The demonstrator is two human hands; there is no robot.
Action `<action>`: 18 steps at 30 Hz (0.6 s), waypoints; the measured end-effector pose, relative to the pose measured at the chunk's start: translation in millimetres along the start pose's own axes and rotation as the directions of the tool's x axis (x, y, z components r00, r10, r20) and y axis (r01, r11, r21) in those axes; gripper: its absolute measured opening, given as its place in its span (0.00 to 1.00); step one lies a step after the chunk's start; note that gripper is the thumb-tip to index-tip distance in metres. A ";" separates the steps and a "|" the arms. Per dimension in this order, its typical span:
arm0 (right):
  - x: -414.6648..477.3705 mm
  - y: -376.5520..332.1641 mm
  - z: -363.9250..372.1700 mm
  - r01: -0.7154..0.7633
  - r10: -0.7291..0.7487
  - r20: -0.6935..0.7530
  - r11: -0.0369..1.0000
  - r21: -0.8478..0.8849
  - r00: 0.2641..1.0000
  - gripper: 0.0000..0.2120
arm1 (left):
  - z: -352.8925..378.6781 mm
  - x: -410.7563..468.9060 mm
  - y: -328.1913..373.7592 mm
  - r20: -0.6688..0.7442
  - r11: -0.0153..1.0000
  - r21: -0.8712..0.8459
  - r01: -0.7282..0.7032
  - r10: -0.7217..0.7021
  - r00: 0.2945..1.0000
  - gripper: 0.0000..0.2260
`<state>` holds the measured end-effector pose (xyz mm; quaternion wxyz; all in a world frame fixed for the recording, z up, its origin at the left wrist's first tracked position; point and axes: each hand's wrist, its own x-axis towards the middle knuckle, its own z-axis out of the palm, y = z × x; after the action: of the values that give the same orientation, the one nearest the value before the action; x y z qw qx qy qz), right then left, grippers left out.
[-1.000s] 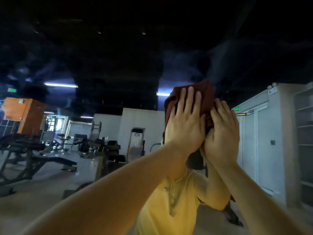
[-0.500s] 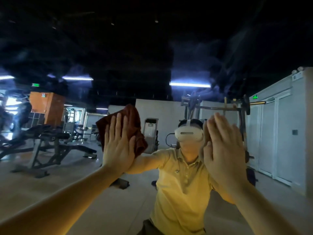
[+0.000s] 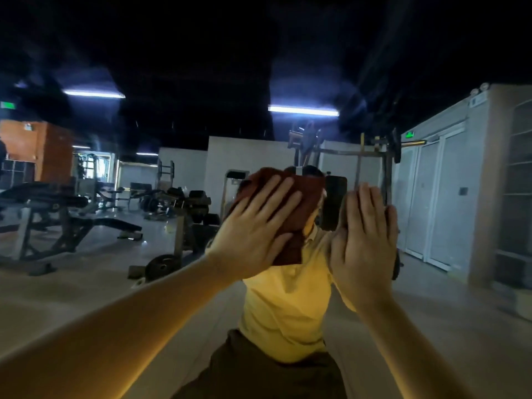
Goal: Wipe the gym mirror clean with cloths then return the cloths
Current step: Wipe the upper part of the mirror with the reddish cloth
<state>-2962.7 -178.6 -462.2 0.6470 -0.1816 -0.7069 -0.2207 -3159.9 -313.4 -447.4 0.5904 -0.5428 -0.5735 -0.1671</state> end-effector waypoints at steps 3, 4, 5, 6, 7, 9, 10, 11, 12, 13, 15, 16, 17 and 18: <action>-20.9 -15.2 4.0 0.030 -0.030 0.017 0.998 0.051 0.999 0.28 | -0.5 -65.9 -36.8 0.002 0.985 0.003 0.174 -0.174 0.985 0.31; -29.5 -13.3 4.3 0.047 -0.048 0.022 0.997 0.055 0.999 0.28 | -0.9 -87.8 -43.2 0.012 0.978 0.001 0.209 -0.209 0.978 0.30; -37.8 -8.4 4.1 0.054 -0.055 0.020 0.997 0.048 0.998 0.28 | -1.3 -107.7 -47.1 0.025 0.973 0.001 0.229 -0.229 0.973 0.30; -45.4 -1.9 3.2 0.050 -0.050 0.015 0.998 0.030 0.999 0.28 | -1.5 -122.7 -47.7 0.035 0.970 0.002 0.242 -0.242 0.970 0.30; -52.0 4.1 2.1 0.045 -0.046 0.016 0.999 0.009 0.999 0.28 | -0.8 -132.4 -43.9 0.038 0.967 0.003 0.253 -0.253 0.967 0.30; -60.9 8.9 2.0 0.038 -0.038 0.017 0.999 -0.012 0.999 0.28 | 2.1 -135.0 -27.9 0.043 0.966 -0.007 0.258 -0.258 0.965 0.30; -62.9 7.7 3.1 0.027 -0.027 0.010 1.000 0.002 1.000 0.27 | 3.2 -129.7 -17.3 0.048 0.969 -0.016 0.246 -0.245 0.968 0.31; -63.5 4.9 4.4 0.007 -0.007 0.002 1.000 0.023 1.000 0.27 | 4.5 -121.5 -5.1 0.050 0.974 -0.025 0.223 -0.222 0.974 0.31; -62.7 1.9 5.8 -0.011 0.012 -0.002 0.999 0.037 1.000 0.27 | 6.3 -111.0 9.4 0.051 0.979 -0.037 0.201 -0.199 0.979 0.31; -62.4 0.0 7.0 -0.020 0.020 0.000 0.999 0.040 1.000 0.27 | 8.3 -100.1 26.1 0.056 0.981 -0.053 0.189 -0.186 0.981 0.31; -63.8 0.4 7.5 -0.019 0.018 0.011 0.999 0.049 1.000 0.28 | 14.9 -79.2 69.0 0.062 0.983 -0.089 0.162 -0.157 0.986 0.31; -64.1 3.0 6.4 -0.012 0.011 0.023 0.998 0.055 1.000 0.29 | 19.1 -70.4 92.8 0.065 0.985 -0.103 0.140 -0.134 0.989 0.31; -64.5 6.6 4.1 0.000 -0.002 0.044 0.999 0.053 0.999 0.31 | 22.6 -63.3 114.1 0.071 0.986 -0.118 0.115 -0.107 0.992 0.31; -65.2 10.4 1.3 0.020 -0.023 0.066 0.999 0.045 0.998 0.31 | 24.7 -58.8 129.3 0.079 0.986 -0.136 0.096 -0.086 0.993 0.31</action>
<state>-2951.9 -167.3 -526.3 0.6247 -0.1670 -0.7345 -0.2059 -3083.0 -272.0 -562.1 0.5214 -0.5619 -0.6056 -0.2136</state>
